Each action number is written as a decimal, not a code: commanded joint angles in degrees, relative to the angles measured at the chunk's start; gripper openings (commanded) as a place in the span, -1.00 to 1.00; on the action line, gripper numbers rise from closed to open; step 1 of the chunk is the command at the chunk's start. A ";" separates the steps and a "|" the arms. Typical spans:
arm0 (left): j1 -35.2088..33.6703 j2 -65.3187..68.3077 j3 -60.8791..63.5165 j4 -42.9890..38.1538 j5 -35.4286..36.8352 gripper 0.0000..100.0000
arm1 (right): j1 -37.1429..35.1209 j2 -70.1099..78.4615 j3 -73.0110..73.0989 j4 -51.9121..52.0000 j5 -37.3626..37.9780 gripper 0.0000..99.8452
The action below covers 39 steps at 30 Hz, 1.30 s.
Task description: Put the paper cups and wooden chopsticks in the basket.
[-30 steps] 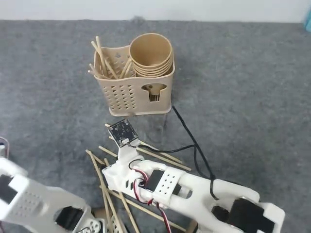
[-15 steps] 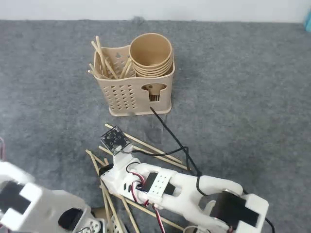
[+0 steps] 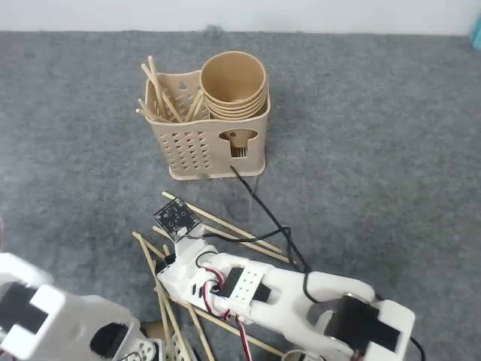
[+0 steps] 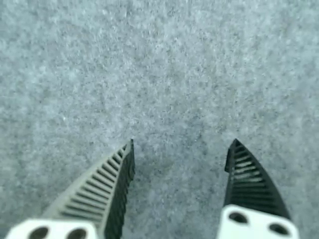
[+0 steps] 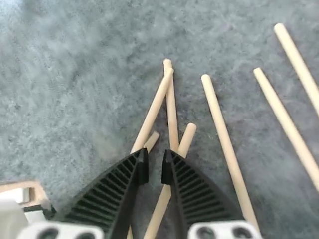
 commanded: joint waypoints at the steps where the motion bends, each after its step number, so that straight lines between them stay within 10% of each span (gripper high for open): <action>1: 0.18 -3.34 -2.15 0.09 0.53 -0.44 | -0.48 -8.48 -1.67 6.73 1.14 -0.85; 39: 2.11 -3.34 -1.98 2.64 0.44 -0.44 | 2.59 -6.20 -9.85 20.53 5.98 -0.99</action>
